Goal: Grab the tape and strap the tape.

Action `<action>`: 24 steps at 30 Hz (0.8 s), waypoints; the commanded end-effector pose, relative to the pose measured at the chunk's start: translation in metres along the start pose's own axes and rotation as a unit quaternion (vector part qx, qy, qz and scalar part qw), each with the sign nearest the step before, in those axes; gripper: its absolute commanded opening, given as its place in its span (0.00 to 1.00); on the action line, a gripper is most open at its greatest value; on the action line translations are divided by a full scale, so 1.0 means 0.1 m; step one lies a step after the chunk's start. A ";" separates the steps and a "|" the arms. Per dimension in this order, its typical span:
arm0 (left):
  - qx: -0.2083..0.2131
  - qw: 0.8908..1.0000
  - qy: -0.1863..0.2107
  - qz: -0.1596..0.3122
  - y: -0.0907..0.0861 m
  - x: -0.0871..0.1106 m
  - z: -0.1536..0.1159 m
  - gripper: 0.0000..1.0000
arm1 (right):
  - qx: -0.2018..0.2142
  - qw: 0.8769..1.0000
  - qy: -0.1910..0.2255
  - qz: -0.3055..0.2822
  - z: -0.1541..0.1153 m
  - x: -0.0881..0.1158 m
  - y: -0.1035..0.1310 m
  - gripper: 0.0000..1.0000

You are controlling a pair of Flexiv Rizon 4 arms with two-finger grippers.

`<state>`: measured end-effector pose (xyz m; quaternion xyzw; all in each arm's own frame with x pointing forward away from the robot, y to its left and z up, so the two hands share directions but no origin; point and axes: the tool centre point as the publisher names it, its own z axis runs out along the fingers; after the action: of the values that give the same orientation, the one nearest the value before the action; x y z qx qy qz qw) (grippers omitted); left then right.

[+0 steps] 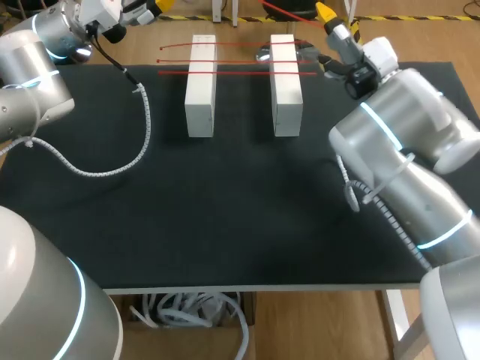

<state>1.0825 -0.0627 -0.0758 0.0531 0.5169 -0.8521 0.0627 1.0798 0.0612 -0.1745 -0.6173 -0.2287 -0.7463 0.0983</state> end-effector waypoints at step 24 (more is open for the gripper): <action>-0.002 1.000 -0.002 0.001 -0.01 0.01 0.01 0.00 | -0.443 0.885 0.057 0.131 -0.07 -0.01 0.12 1.00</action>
<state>1.0825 -0.0626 -0.0758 0.0531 0.5170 -0.8521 0.0628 1.0767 0.0426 -0.1689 -0.5888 -0.0421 -0.7987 0.1164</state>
